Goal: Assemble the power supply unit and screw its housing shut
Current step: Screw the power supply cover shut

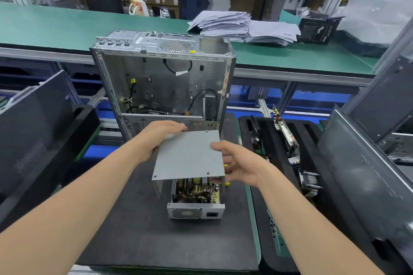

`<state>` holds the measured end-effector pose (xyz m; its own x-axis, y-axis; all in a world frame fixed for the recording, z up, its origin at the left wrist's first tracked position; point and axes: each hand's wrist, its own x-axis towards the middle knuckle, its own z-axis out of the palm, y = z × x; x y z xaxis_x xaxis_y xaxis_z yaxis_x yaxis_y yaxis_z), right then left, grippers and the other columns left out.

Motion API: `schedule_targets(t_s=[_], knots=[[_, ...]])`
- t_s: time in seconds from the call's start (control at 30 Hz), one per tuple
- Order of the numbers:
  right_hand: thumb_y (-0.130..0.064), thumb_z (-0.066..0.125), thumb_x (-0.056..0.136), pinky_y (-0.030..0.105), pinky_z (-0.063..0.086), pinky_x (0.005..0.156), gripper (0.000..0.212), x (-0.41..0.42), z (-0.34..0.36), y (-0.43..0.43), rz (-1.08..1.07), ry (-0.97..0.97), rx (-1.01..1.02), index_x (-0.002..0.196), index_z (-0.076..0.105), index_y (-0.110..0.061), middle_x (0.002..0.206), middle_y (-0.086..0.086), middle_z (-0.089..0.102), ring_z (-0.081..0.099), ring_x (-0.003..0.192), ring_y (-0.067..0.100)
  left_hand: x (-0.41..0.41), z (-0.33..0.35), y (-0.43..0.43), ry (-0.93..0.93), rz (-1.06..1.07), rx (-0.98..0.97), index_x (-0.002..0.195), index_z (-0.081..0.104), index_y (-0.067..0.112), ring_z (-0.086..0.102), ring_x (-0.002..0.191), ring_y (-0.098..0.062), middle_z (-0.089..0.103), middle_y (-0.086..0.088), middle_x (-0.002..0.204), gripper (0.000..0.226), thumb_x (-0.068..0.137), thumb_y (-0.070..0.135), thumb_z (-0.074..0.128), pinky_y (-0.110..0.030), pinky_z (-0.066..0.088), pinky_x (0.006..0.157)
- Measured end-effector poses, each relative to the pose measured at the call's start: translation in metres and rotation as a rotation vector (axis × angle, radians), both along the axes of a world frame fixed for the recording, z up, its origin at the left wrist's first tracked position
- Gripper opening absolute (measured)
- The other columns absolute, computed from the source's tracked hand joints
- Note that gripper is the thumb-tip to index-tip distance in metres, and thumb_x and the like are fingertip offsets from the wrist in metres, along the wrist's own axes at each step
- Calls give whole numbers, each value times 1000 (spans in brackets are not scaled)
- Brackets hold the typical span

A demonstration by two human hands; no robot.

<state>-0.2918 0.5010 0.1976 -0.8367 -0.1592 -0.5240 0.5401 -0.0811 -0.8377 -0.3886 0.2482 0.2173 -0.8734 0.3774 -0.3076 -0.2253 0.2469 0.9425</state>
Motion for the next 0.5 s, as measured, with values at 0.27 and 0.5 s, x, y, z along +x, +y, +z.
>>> schedule_targets(t_s=[0.27, 0.5], knots=[[-43, 92, 70, 55, 61, 81, 58, 1, -25, 16, -87, -45, -28, 115, 78, -10, 117, 25, 74, 67, 101, 40, 30, -37, -23, -577, -58, 150, 134, 61, 3, 67, 98, -35, 67, -17, 116, 80, 79, 60, 71, -42, 52, 84], [-42, 90, 74, 54, 62, 86, 61, 7, -46, 17, -151, -48, -40, 124, 70, -13, 116, 19, 76, 72, 112, 41, 49, -60, -15, -485, 63, 183, 139, 59, 0, 45, 105, -31, 53, -16, 118, 75, 85, 51, 70, -41, 35, 93]])
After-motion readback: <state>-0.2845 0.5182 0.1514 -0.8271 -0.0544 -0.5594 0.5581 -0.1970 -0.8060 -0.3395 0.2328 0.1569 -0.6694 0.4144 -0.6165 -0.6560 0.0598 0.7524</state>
